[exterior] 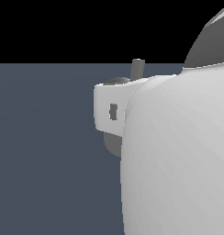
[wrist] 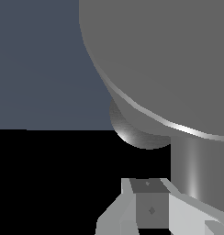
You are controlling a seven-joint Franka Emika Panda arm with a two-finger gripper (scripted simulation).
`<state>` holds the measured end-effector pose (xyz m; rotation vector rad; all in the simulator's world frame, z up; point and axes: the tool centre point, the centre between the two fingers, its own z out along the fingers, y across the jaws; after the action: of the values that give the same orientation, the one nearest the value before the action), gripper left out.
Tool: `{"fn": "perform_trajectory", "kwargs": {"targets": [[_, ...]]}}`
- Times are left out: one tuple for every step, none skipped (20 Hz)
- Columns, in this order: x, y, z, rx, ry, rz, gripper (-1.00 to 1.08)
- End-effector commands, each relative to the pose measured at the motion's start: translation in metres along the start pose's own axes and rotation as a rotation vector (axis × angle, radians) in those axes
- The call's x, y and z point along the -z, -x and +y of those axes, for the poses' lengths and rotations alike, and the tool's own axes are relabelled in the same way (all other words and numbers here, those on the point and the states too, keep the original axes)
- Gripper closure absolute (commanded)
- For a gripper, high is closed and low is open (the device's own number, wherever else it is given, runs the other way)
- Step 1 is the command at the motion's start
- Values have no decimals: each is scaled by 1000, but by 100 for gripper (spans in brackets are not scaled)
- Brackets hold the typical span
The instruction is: Turn on the faucet by rotating a designated handle.
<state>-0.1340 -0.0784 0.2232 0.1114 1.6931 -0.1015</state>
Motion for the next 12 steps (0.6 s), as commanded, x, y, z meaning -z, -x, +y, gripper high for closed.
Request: {"fn": "perform_trajectory", "kwargs": {"targets": [[4,17,49,3,93,-39,108],[4,18,53,5,99,-45,108],[5,20,58,6,104,-51,108],[5,22,63,7,109,-57,108],[6,23,67,9,114,-62,108],[7,25,72,10,119,-68,108],[7,26,76,11,123,-73,108],[8,28,80,12,128,-79,108],[9,29,85,14,133,-84,108],[10,30,89,15,138,-90,108],[11,32,93,16,142,-95,108],[11,33,98,17,147,-100,108]]}}
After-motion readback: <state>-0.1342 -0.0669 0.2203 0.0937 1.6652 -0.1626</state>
